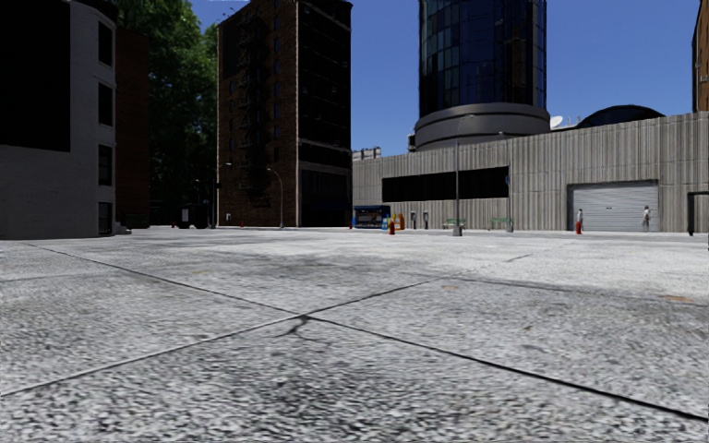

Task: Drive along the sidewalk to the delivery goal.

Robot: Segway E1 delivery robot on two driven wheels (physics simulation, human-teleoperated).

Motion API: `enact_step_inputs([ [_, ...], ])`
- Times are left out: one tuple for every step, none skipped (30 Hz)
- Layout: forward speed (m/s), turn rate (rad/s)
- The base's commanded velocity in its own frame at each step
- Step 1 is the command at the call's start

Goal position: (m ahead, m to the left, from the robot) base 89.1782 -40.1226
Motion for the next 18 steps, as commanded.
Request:
enact_step_inputs([
  [2.0,0.41],
  [2.0,0.41],
  [2.0,0.41],
  [2.0,0.41],
  [2.0,0.41],
  [2.0,0.41],
  [2.0,0.41],
  [2.0,0.41],
  [2.0,0.41],
  [2.0,0.41],
  [2.0,0.41],
  [2.0,0.41],
  [2.0,0.41],
  [2.0,0.41],
  [2.0,0.41],
  [2.0,0.41],
  [2.0,0.41],
  [2.0,0.41],
])
